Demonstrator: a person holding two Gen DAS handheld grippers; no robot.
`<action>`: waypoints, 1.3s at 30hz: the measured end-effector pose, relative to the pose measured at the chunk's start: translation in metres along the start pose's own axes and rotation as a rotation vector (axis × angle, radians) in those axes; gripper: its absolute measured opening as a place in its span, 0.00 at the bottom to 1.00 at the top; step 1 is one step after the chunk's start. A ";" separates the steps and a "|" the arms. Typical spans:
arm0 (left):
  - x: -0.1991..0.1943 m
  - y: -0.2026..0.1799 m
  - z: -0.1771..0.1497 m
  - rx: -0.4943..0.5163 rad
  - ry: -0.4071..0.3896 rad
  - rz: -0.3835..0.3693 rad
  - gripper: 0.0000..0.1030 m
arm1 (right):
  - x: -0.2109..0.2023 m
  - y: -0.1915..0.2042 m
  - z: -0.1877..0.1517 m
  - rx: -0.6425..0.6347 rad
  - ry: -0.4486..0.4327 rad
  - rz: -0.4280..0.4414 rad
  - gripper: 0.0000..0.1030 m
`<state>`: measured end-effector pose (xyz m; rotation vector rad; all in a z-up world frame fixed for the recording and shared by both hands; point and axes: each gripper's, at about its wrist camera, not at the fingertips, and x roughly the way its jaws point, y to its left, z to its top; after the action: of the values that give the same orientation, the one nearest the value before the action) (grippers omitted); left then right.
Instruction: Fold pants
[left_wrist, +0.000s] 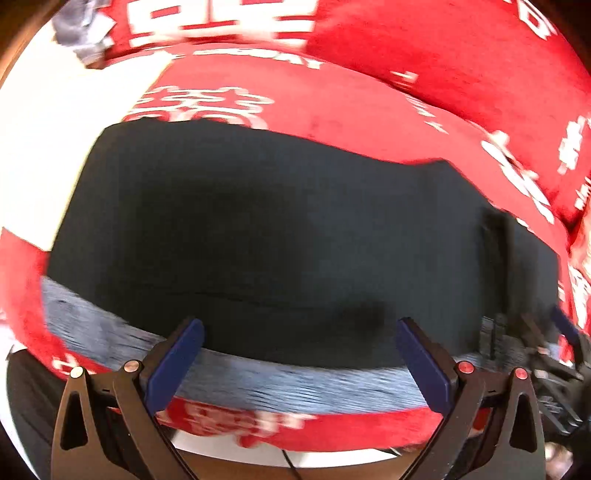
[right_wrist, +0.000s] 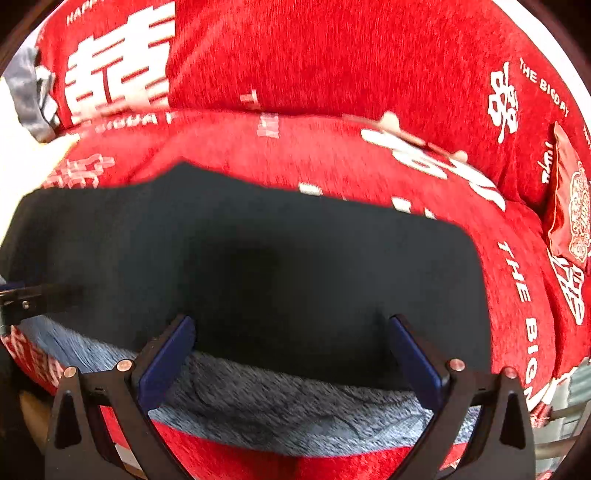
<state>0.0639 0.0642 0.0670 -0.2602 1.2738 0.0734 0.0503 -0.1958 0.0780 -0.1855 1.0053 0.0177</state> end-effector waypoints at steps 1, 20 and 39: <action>0.003 0.010 0.001 -0.014 0.004 0.013 1.00 | 0.000 0.002 0.001 0.008 -0.007 0.005 1.00; -0.026 0.100 -0.014 -0.032 -0.095 -0.009 1.00 | 0.035 0.114 0.043 -0.316 0.007 0.051 1.00; -0.031 0.152 -0.021 -0.023 -0.085 -0.240 1.00 | 0.114 0.304 0.136 -0.822 0.384 0.815 1.00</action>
<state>0.0047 0.2093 0.0679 -0.4240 1.1502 -0.1054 0.1952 0.1179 0.0082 -0.5280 1.3547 1.1874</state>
